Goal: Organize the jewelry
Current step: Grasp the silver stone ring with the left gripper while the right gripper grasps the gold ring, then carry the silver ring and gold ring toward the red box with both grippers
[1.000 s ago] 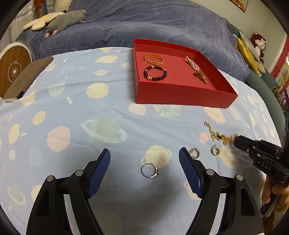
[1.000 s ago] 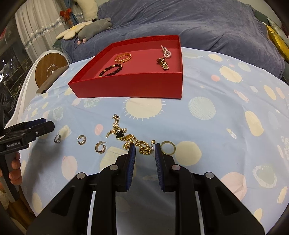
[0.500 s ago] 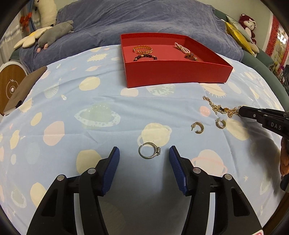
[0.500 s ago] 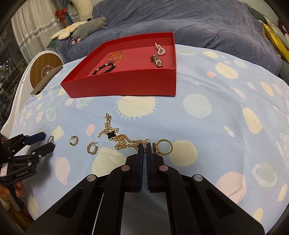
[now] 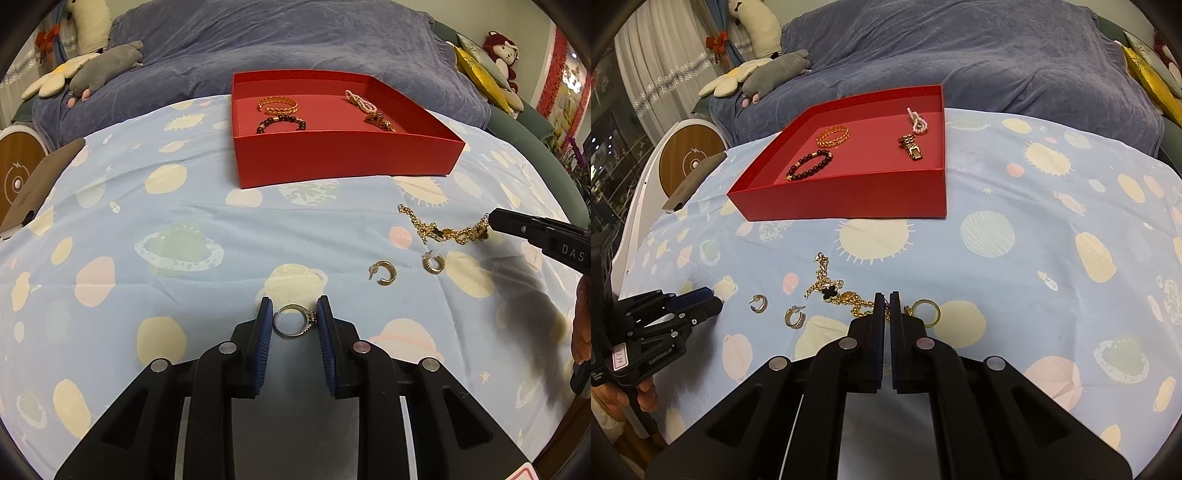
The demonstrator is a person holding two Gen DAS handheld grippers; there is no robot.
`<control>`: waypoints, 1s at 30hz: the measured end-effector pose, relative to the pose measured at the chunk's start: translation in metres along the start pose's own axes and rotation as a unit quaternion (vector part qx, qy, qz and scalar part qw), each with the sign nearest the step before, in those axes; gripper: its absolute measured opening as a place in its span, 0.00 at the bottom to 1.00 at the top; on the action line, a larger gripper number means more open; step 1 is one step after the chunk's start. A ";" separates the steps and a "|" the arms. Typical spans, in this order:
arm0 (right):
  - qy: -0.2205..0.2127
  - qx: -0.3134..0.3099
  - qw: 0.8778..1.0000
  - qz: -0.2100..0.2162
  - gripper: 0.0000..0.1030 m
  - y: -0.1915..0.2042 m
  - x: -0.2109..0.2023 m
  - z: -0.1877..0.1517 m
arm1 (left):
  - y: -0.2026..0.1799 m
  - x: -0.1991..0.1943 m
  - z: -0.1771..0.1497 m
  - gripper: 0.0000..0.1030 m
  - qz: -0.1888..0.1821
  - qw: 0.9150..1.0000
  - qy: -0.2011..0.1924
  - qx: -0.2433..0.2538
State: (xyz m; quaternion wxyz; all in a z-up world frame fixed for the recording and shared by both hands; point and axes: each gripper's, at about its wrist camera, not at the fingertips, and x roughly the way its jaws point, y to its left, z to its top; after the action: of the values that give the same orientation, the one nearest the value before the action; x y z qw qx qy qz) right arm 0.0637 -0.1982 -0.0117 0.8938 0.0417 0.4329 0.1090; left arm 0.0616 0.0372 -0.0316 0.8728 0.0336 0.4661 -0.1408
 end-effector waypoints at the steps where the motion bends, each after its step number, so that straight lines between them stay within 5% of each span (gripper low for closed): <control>1: -0.003 0.001 1.000 0.002 0.02 0.001 -0.002 0.001 | -0.001 -0.001 0.002 0.21 -0.002 1.000 -0.001 -0.001; 22: -0.096 0.021 0.994 0.040 0.02 -0.005 -0.062 0.058 | -0.007 -0.045 0.098 0.21 -0.036 0.993 -0.092 -0.062; 30: -0.031 0.003 0.997 0.071 0.05 0.006 -0.025 0.052 | -0.004 -0.036 0.095 0.21 -0.030 0.994 -0.081 -0.070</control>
State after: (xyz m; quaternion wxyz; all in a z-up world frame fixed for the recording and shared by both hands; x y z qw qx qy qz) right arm 0.0882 -0.1975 0.0405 0.8968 0.0784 0.4008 0.1701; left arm 0.1183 0.0232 0.0521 0.9031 -0.0535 0.4039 -0.1361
